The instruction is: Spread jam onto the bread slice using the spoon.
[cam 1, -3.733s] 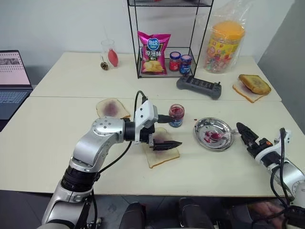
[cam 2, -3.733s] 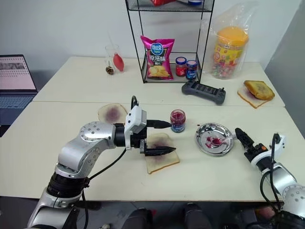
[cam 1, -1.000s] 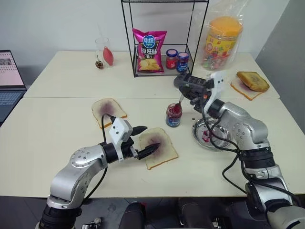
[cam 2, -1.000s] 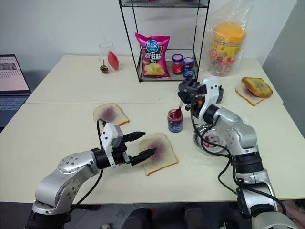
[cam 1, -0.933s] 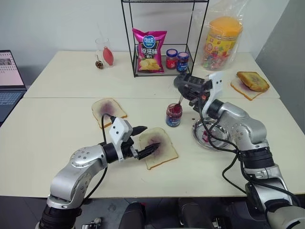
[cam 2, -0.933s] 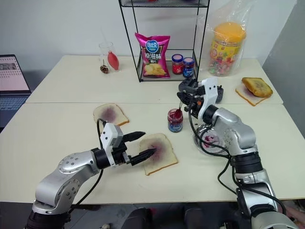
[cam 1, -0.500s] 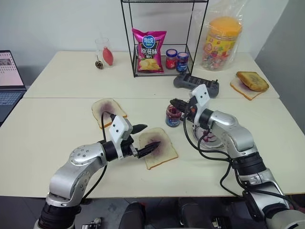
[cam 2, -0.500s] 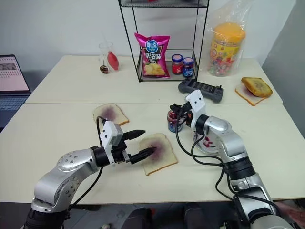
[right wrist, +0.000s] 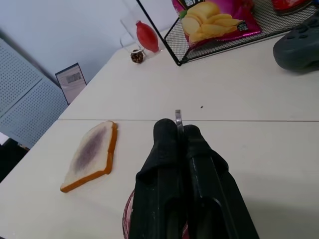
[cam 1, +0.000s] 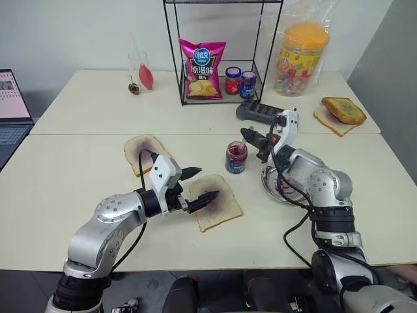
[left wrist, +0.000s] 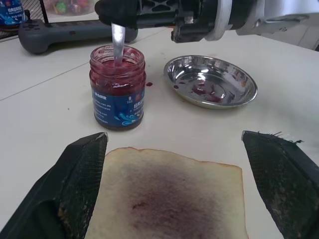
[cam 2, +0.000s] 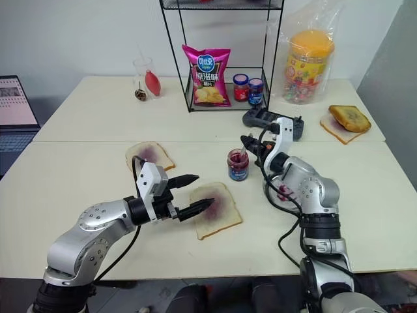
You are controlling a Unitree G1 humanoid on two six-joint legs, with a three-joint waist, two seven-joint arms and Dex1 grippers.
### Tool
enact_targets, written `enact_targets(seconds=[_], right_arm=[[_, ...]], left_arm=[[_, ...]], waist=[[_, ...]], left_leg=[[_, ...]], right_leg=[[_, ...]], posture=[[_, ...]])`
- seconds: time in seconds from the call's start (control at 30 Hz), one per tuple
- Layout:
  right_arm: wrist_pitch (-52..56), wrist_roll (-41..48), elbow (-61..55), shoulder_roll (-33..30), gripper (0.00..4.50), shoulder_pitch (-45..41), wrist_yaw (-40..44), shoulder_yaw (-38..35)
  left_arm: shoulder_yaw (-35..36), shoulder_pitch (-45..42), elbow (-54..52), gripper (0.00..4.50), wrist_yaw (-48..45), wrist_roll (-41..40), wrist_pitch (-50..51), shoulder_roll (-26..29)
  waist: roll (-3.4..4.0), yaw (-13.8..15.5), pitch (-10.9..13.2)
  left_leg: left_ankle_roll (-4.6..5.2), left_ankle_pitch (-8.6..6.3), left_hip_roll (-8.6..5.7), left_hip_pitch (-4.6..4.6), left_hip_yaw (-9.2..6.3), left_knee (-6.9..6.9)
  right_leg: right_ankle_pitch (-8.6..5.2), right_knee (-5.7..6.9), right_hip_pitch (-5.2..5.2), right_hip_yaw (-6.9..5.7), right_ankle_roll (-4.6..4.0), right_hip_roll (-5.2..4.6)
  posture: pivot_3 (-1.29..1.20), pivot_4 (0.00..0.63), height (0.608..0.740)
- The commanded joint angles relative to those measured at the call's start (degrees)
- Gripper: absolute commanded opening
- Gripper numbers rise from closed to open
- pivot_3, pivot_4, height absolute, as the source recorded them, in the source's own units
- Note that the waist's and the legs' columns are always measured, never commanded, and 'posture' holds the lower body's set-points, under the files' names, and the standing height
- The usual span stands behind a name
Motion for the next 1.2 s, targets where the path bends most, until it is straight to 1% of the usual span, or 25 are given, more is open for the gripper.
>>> enact_targets(seconds=[0.03,0.3,0.83,1.2], right_arm=[[2.2,4.5,-2.2,1.3,0.02,-2.8,-2.9,-4.5],[6.6,10.4,-1.8,3.1,0.02,-4.7,-8.3,-10.2],[6.1,10.3,-2.4,1.0,0.02,-3.8,-9.4,-10.0],[7.9,14.2,-2.5,2.6,0.02,-3.7,-11.5,-11.8]], left_arm=[[-0.3,-0.8,-0.9,4.50,0.0,-0.3,-1.3,-0.2],[-0.5,-1.7,0.7,4.50,-0.6,0.2,-2.3,-0.2],[-1.1,-3.3,3.0,4.50,-2.1,0.6,-3.7,0.4],[-0.7,-3.3,3.4,4.50,-2.8,0.8,-3.9,1.0]], waist=[[0.00,0.0,0.0],[0.01,0.0,0.0],[0.01,-0.1,0.0],[0.01,-0.1,0.0]], left_leg=[[0.00,0.00,0.00,0.00,0.00,0.00],[0.00,0.00,0.00,-0.04,0.00,0.00],[0.00,0.00,0.00,-0.10,0.00,-0.03],[0.00,0.00,0.00,-0.13,0.01,-0.04]], right_leg=[[0.00,0.00,0.00,0.00,0.00,0.00],[0.00,-0.01,-0.03,0.00,0.00,0.00],[0.00,-0.05,-0.09,-0.01,0.00,0.00],[0.00,-0.05,-0.12,0.00,0.00,0.01]], posture=[[0.00,0.150,0.740],[0.00,0.150,0.740],[0.00,0.150,0.740],[0.00,0.150,0.740]])
